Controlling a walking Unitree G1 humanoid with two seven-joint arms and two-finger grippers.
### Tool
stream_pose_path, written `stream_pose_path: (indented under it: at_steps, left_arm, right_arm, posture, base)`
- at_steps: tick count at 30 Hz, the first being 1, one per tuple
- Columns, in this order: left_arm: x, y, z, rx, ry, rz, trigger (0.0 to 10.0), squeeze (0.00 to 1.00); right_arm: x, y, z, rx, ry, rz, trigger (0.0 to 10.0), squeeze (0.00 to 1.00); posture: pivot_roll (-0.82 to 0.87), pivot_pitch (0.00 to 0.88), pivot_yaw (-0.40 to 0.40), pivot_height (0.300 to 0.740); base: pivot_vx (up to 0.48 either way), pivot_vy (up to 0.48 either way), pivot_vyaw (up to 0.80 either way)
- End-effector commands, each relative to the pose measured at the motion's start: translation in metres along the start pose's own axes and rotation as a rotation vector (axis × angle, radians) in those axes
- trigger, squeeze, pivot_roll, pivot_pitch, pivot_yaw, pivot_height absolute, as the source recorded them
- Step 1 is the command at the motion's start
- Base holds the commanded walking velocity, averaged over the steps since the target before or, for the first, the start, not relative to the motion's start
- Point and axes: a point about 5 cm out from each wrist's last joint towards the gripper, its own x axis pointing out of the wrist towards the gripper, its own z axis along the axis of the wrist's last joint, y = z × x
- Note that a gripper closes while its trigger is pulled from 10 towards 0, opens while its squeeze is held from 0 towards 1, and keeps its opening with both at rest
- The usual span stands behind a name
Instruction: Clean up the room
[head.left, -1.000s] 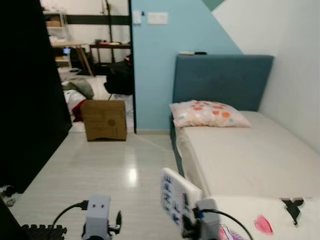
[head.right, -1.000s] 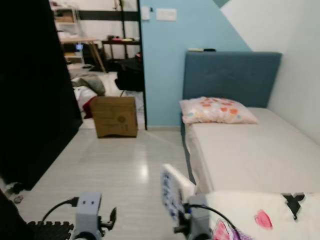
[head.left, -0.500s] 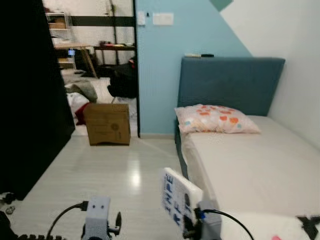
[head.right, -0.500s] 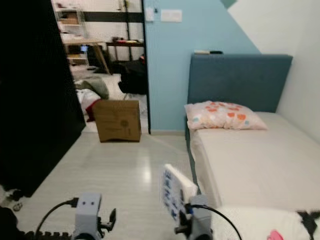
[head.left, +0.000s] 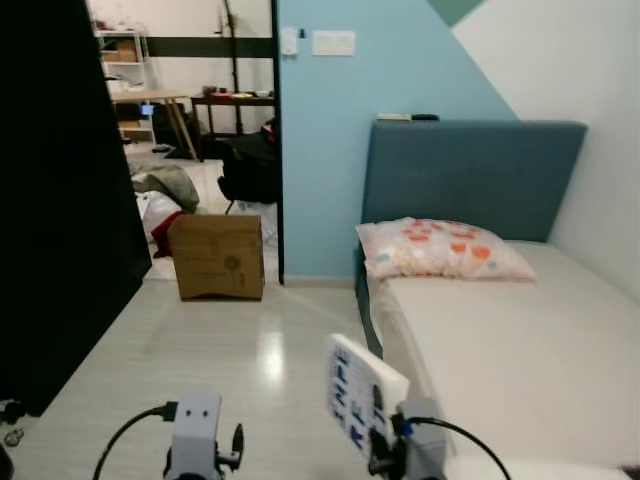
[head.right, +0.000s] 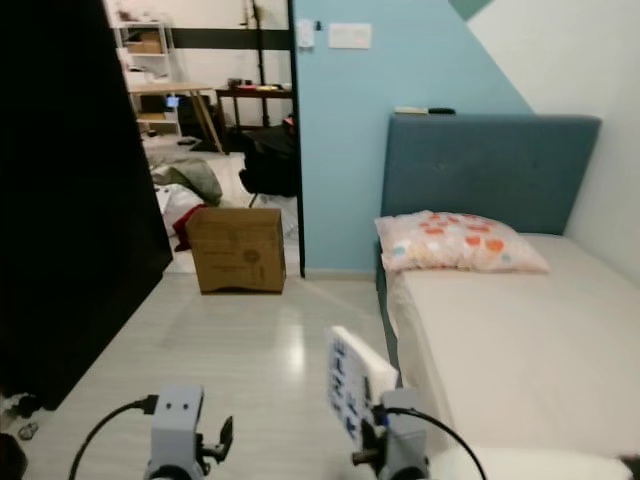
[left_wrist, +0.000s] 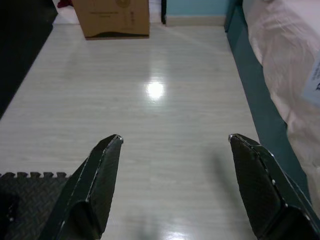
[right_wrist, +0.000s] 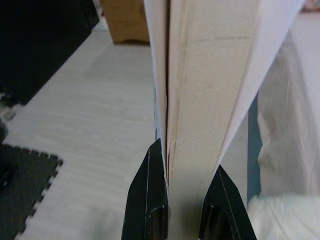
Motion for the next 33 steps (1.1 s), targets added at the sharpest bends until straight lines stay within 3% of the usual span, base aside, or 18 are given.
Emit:
stream_pose_path:
  at_steps: [1,33]
  left_arm:
    - [-0.0017,0.005,-0.0062,0.01,0.023,0.014,10.0,0.0]
    - [0.0003,0.0054,-0.004,0.008,0.018,0.006,10.0,0.0]
  right_arm:
    - [0.0025,0.0072,0.0033,0.013,-0.024,0.024,10.0,0.0]
    - [0.0033,0.0088,0.0056,0.032,-0.034,0.019,10.0,0.0]
  posture:
    - [0.04,0.087,-0.052,0.74]
    - [0.03,0.101,-0.031,0.74]
  base:
    - [0.3,0.0,0.0]
    - [0.301,0.0,0.0]
